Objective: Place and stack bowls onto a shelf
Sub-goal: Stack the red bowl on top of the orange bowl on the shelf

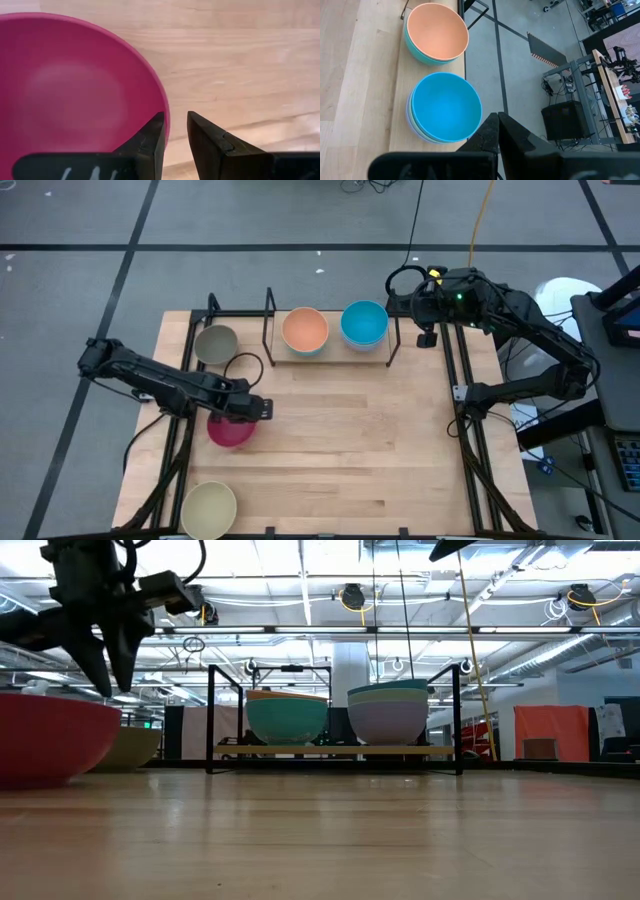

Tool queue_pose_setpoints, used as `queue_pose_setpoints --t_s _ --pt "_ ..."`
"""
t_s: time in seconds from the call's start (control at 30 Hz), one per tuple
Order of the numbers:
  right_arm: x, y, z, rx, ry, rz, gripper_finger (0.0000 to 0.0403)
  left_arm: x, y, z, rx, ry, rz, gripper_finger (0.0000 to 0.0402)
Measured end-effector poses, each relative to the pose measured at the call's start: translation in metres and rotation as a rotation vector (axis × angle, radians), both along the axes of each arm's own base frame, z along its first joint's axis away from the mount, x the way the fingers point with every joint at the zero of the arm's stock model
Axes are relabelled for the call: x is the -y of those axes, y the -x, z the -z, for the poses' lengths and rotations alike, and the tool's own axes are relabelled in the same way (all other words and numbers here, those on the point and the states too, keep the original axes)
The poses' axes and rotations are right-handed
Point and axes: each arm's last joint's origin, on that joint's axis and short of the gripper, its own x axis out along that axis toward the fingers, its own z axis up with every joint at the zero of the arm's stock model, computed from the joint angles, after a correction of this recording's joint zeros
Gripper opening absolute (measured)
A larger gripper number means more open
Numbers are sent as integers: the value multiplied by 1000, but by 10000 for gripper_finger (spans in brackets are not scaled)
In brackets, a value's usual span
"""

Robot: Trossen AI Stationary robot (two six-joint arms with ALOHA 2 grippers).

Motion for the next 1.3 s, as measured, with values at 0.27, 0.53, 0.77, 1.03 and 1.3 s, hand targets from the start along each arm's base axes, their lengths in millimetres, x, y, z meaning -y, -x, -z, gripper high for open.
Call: queue_pose_setpoints --t_s 0.27,0.53,0.77,1.03,1.3 --pt "0 0 0 0 0 0 0 1 -4 6 -23 -7 6 85" --pt "0 0 0 0 0 0 0 2 -8 14 -64 -13 -7 85" --pt "0 0 0 0 0 0 0 3 -11 20 -93 -35 49 85" --pt "0 0 0 0 1 0 0 1 -13 26 -136 -52 70 82" --pt "0 0 0 -1 2 -1 0 -1 -8 28 -197 -81 94 14"
